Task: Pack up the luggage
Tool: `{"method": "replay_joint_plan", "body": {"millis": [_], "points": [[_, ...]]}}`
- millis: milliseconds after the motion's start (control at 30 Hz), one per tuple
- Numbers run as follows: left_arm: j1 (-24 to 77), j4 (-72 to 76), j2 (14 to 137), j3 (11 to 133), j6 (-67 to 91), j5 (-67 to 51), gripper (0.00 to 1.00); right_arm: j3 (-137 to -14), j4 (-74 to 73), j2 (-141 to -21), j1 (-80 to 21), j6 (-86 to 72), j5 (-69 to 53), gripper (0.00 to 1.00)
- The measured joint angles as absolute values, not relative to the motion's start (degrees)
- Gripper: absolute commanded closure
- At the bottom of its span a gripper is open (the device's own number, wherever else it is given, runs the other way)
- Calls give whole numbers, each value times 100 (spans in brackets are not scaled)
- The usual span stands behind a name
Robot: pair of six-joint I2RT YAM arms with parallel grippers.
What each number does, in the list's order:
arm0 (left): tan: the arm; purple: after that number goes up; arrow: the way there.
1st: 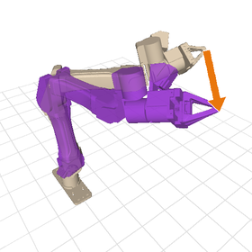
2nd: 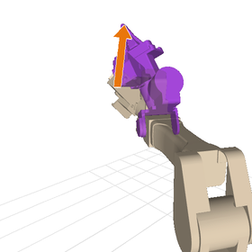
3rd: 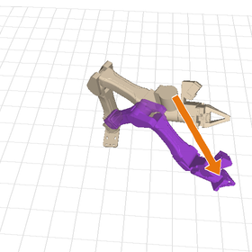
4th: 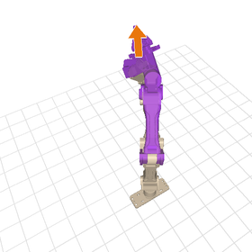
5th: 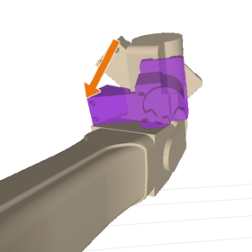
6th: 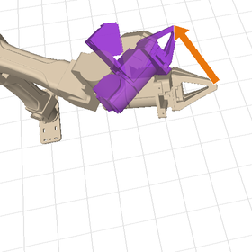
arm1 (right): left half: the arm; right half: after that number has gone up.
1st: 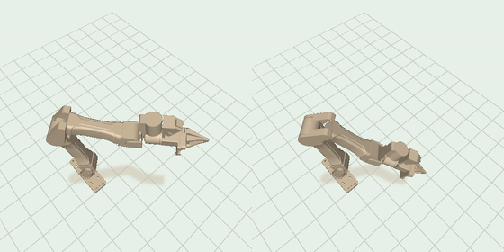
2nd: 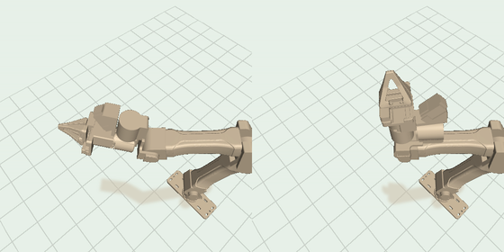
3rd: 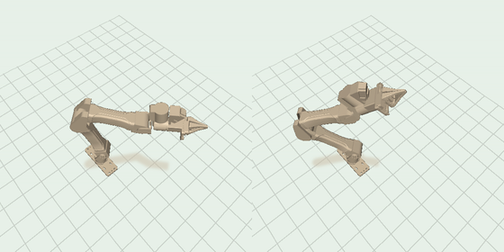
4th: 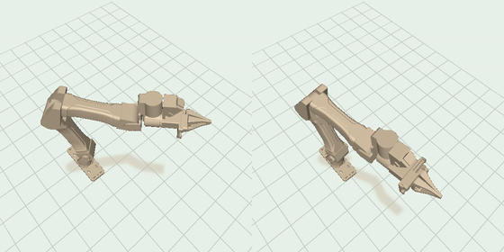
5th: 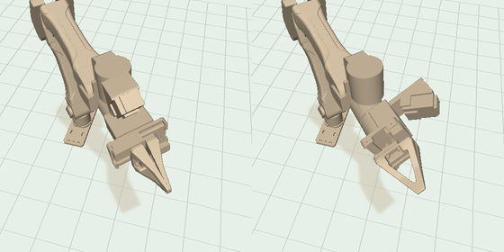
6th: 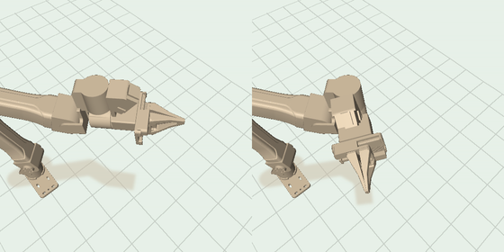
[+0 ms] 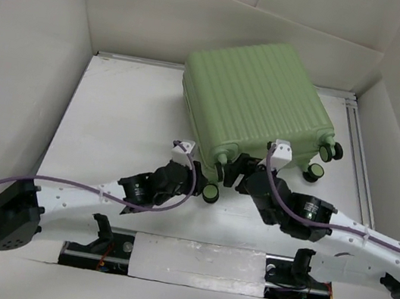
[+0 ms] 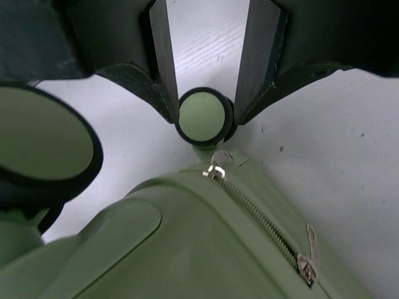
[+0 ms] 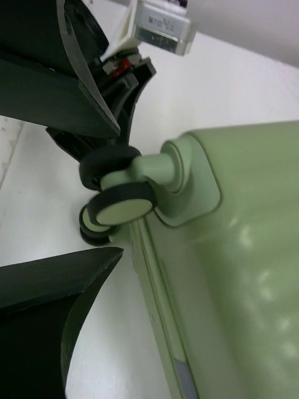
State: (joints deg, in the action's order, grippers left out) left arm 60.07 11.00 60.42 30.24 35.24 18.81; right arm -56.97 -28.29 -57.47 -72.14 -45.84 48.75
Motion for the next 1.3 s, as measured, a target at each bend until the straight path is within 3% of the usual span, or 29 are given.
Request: {"method": "replay_joint_plan", "body": {"millis": [233, 367, 567, 1033, 1133, 1200, 1300], "points": [[6005, 1413, 6705, 3428, 3240, 2058, 63, -6132, -2814, -6368, -6661, -3758, 3959, 22], [6001, 1481, 7002, 3568, 3157, 2073, 69, -6296, -2786, -6746, -6643, -3516, 3594, 21], [5990, 1479, 7043, 3575, 3105, 2261, 75, -6294, -2766, -6869, -6455, -3363, 3291, 29], [6036, 1125, 7231, 3881, 3037, 2615, 81, -6285, -2615, -7118, -5918, -3096, 2659, 27], [6064, 1090, 7288, 3931, 3033, 2687, 91, -6285, -2624, -7277, -5857, -3046, 2585, 40], [6066, 1061, 7325, 3940, 3028, 2746, 100, -6285, -2617, -7319, -5808, -3028, 2515, 54], [6077, 1070, 7417, 3942, 3020, 2777, 100, -6274, -2532, -7323, -5747, -3013, 2377, 79]]}}
